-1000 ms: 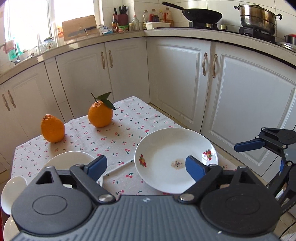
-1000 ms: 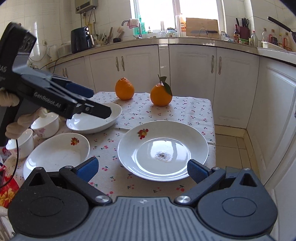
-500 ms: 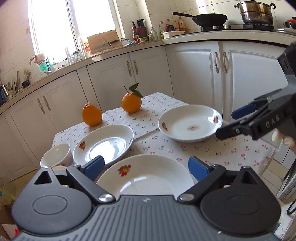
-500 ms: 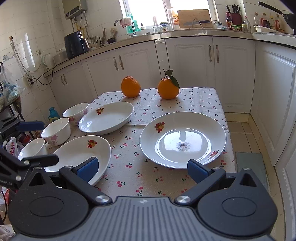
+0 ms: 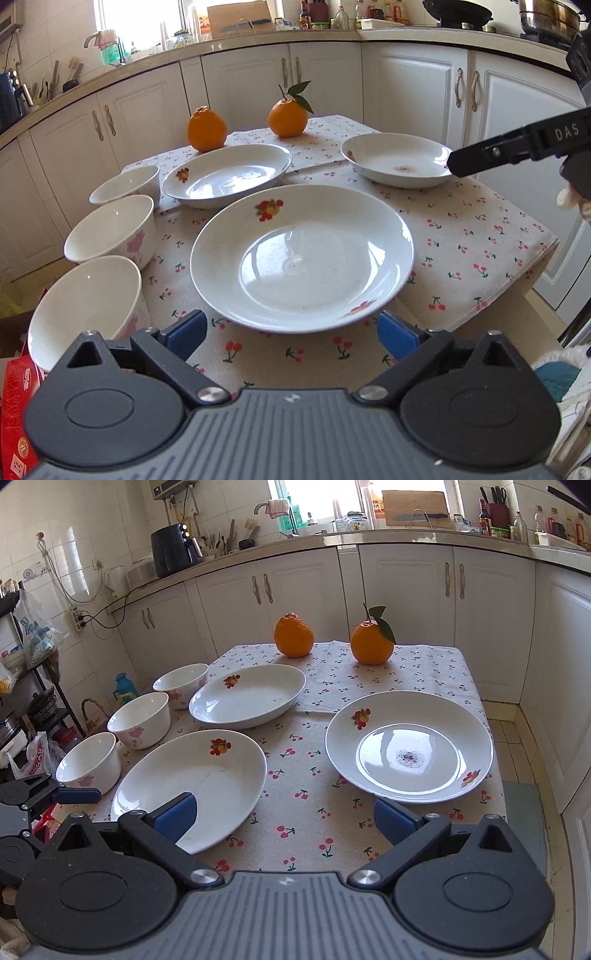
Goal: Organize plates and bowls
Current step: 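Move the right tool to a white plate and grip its rim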
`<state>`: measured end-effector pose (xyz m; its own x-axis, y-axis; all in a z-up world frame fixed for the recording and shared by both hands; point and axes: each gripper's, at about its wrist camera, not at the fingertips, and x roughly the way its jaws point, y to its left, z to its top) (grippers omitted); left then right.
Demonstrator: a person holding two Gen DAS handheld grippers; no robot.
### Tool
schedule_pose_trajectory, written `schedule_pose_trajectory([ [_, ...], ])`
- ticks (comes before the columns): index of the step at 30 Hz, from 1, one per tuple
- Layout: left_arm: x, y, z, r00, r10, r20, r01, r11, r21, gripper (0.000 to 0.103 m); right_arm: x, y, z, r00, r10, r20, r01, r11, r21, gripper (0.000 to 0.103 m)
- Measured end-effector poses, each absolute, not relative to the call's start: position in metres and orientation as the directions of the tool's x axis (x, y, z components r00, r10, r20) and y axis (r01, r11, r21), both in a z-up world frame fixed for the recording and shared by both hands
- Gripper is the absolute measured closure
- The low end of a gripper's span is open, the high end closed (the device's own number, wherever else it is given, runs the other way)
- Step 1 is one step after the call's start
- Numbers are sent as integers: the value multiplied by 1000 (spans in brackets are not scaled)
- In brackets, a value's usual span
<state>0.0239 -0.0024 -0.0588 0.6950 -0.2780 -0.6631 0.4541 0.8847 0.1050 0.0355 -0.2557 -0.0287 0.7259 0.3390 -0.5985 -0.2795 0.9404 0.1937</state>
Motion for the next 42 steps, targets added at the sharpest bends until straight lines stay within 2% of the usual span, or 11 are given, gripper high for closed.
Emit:
schedule_pose_trajectory([
  [14,44,4,-81,653,-311,-691,461,887,36,4,53,-240,-30,685,354,-637,-338,929,153,0],
  [16,47,5,-82,644,-316,-697,460,888,22,0,58,-237,-32,673,360,-646,-352,924,149,0],
  [23,49,7,-85,642,-327,-693,452,892,-2,0,79,-219,-39,619,400,-676,-431,892,133,0],
  [33,45,9,-87,678,-324,-660,430,903,-3,0,117,-199,-58,500,480,-721,-553,818,162,0],
  [42,49,8,-87,667,-331,-667,443,897,-3,0,142,-183,-79,397,529,-750,-597,770,227,0],
])
